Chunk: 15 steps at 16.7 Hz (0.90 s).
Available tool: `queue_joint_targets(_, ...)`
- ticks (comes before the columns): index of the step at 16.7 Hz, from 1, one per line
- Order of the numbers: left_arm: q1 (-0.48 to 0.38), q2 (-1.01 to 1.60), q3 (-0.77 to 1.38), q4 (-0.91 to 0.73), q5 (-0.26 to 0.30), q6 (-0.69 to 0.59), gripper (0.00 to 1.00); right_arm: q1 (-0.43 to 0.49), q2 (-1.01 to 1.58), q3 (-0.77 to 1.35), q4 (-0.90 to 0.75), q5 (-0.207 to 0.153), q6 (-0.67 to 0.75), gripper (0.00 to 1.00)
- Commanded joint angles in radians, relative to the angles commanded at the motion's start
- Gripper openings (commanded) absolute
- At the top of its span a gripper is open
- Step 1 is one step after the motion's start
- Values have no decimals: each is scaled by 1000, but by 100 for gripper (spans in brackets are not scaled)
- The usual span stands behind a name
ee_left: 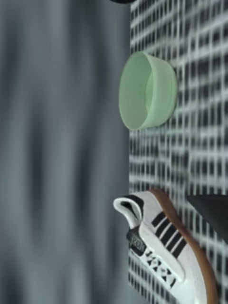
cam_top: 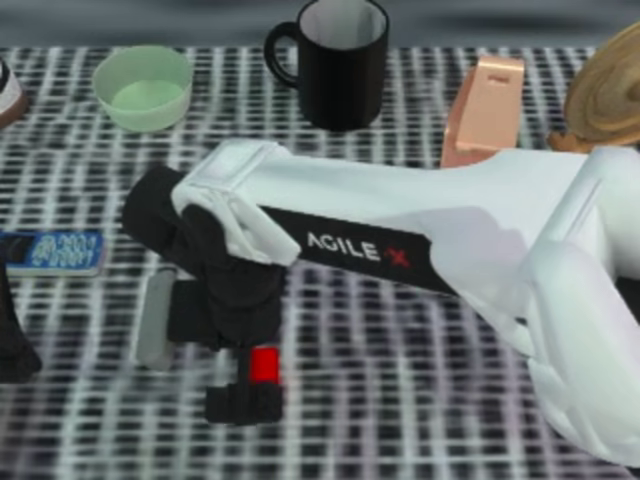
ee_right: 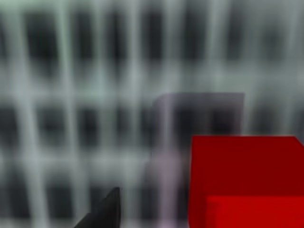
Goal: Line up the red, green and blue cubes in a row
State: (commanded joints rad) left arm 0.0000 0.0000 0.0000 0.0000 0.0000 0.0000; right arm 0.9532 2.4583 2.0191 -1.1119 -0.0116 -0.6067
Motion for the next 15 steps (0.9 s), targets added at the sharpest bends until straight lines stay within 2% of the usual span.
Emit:
queue_joint_targets(6,0,0,0,0,0,0,100,0,-2,18,-17,0,-2,100)
queue_joint_targets(12,0,0,0,0,0,0,100,4,-30,195,-229,0,-4,100)
queue_joint_targets(15,0,0,0,0,0,0,100,4,-36,214,-249,-1,-4,100)
